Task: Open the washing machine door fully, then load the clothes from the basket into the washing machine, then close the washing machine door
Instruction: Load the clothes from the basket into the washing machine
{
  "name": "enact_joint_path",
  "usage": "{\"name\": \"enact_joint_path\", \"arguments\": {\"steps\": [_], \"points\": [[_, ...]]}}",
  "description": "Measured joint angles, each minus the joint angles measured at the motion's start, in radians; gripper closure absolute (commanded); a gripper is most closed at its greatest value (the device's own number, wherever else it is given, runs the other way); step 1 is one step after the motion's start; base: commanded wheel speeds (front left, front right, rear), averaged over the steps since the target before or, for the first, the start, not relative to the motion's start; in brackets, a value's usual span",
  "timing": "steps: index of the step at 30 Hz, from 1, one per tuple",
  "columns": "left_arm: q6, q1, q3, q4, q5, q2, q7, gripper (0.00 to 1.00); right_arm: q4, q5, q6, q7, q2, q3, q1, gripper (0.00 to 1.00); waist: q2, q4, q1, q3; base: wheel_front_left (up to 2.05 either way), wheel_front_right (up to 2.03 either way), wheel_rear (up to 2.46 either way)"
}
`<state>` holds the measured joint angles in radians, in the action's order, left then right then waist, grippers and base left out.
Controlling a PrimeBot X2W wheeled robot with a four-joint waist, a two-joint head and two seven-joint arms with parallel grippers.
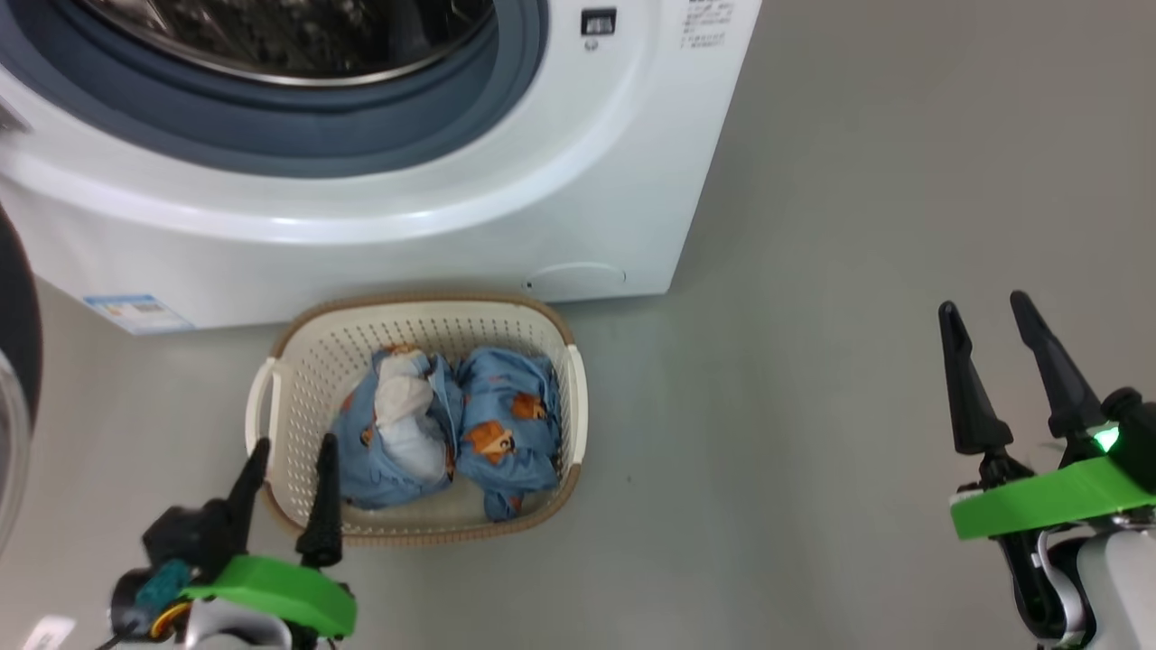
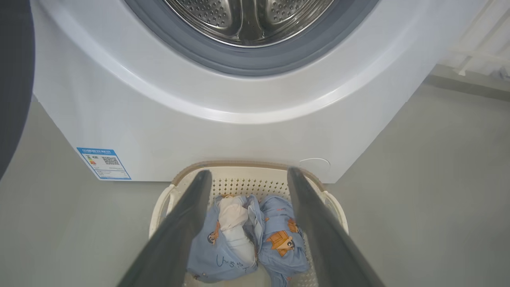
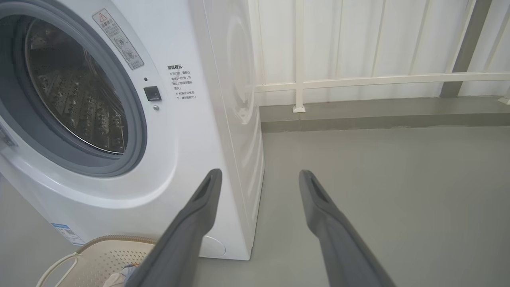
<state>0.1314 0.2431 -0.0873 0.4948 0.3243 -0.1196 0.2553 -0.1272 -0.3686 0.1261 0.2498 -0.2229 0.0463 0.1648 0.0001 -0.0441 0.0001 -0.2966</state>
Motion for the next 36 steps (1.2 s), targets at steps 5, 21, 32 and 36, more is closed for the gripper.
{"name": "enact_joint_path", "arguments": {"steps": [5, 21, 32, 36], "points": [[0.0, 0.089, -0.052, 0.135, 0.01, 0.005, 0.0, 0.0, 0.006, 0.0, 0.0, 0.0, 0.0, -0.002, 0.036, 0.0, 0.0, 0.003, 0.0, -0.061, 0.0, 0.0, 0.0], [0.0, 0.448, -0.202, 0.596, 0.035, 0.005, 0.0, 0.0, 0.048, 0.0, 0.0, 0.004, -0.011, 0.027, 0.187, 0.0, 0.0, 0.01, 0.0, -0.276, 0.0, 0.0, 0.0], [0.001, 0.63, -0.305, 0.76, 0.071, -0.022, -0.053, 0.0, 0.074, 0.001, 0.0, 0.004, -0.023, 0.048, 0.263, 0.0, 0.0, 0.003, 0.0, -0.41, 0.0, 0.0, 0.0], [0.0, 0.675, -0.312, 0.779, 0.071, -0.031, -0.08, 0.0, 0.085, 0.001, 0.0, 0.004, -0.022, 0.053, 0.283, 0.0, 0.0, -0.005, 0.0, -0.449, 0.0, 0.0, 0.0]]}}
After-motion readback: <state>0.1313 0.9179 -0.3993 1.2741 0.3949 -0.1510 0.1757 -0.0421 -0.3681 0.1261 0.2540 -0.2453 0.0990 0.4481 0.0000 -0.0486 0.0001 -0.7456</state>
